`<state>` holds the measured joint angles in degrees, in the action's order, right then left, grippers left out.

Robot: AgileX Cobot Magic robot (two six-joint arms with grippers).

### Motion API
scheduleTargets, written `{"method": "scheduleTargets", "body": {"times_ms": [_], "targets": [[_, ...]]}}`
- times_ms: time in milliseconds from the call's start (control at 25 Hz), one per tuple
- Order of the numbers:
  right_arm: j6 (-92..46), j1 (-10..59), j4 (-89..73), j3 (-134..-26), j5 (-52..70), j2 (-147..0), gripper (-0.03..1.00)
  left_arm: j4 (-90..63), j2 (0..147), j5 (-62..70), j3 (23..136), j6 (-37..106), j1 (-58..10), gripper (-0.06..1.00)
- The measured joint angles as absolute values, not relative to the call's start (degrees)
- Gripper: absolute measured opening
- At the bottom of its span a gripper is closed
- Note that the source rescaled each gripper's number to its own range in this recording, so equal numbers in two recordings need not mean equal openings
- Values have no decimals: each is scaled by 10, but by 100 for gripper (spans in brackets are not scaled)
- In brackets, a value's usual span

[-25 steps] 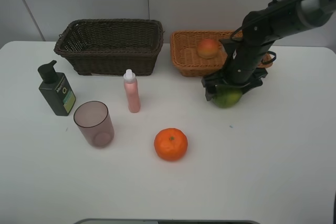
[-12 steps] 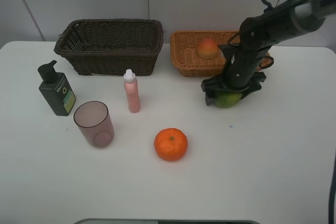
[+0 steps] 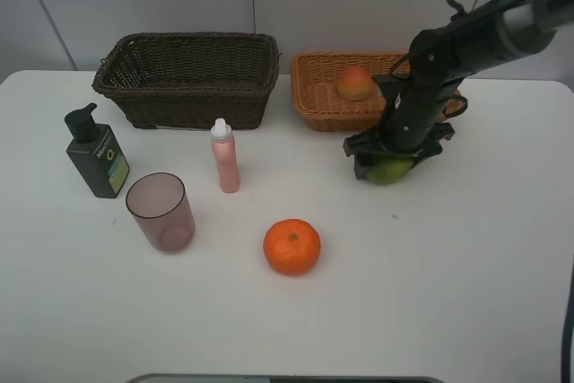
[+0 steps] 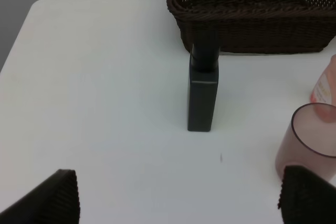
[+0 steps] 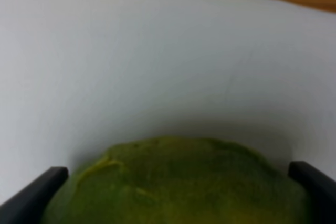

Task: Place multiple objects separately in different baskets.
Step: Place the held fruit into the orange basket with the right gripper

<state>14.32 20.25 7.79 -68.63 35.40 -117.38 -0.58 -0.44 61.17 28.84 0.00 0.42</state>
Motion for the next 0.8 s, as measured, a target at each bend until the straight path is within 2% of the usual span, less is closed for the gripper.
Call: {"method": "scheduleTargets", "body": {"times_ms": [800], "targets": [[143, 203, 78, -686, 355, -1173, 59, -6, -4, 612, 288, 0, 4, 98]]}}
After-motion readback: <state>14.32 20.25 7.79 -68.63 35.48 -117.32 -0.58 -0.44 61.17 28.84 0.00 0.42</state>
